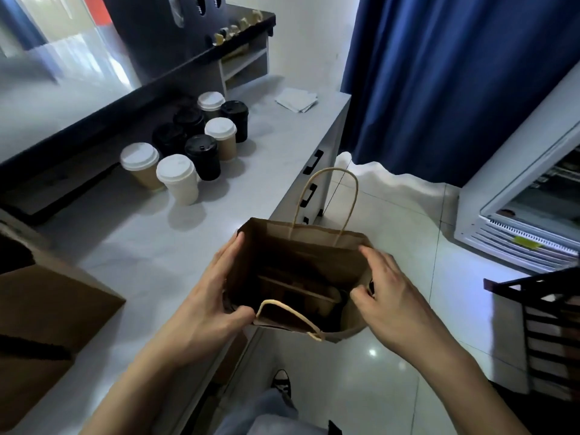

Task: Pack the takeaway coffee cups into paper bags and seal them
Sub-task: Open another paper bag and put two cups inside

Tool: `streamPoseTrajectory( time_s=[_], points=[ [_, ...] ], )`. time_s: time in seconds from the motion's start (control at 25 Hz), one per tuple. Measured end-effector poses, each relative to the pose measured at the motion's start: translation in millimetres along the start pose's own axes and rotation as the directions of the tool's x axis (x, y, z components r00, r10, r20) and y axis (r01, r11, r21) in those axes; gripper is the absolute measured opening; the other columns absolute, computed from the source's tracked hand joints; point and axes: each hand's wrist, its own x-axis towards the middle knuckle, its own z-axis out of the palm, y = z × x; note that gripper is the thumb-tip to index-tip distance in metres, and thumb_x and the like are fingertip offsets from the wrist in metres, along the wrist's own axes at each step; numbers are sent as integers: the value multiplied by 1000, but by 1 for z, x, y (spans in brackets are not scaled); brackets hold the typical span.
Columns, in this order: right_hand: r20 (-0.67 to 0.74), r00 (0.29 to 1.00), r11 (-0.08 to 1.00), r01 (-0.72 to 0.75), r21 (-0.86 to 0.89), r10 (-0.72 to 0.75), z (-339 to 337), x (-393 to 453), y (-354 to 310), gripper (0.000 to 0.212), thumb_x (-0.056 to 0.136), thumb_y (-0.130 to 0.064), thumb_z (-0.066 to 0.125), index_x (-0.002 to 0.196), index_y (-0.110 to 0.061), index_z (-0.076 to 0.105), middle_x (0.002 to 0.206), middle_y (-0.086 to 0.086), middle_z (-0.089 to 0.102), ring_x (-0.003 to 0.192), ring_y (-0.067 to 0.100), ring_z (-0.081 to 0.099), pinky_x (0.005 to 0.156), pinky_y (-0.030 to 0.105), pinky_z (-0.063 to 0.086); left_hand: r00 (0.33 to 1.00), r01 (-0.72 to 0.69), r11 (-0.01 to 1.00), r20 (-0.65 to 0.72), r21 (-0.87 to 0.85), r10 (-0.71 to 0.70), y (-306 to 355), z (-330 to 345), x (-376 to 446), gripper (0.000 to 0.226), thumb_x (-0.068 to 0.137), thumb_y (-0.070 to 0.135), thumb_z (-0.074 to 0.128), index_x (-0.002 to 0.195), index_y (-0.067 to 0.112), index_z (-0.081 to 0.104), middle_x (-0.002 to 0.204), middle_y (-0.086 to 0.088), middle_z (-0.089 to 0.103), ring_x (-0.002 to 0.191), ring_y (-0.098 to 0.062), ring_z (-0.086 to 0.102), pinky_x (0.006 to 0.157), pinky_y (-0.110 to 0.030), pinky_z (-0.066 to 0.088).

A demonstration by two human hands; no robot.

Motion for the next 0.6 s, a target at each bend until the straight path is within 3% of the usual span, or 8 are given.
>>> streamPoseTrajectory(
  time_s=[0.12,0.36,0.6],
  points=[
    [-15,1000,1000,-7,-5,7,-6,34,-10,63,101,-25,50,159,-28,24,154,-11,33,123,12,52,95,23,40,1000,-10,1000,-3,9,10,-3,-15,34,98,76,29,68,159,39,17,163,24,20,150,4,18,120,-30,25],
    [-42,999,1000,-1,18,2,-10,91,-27,62,102,-26,51,158,-28,26,149,-13,37,111,5,49,89,19,37,1000,-3,1000,-6,7,3,-14,-40,84,104,83,2,75,159,40,15,163,27,16,151,4,17,124,-42,26],
    [-16,1000,1000,14,14,-14,-14,138,-32,61,101,-26,51,157,-29,28,146,-13,39,106,6,54,87,20,41,999,41,999,-17,2,-41,-24,-50,119,105,84,1,73,158,43,13,162,33,13,150,7,13,125,-41,24]
  ],
)
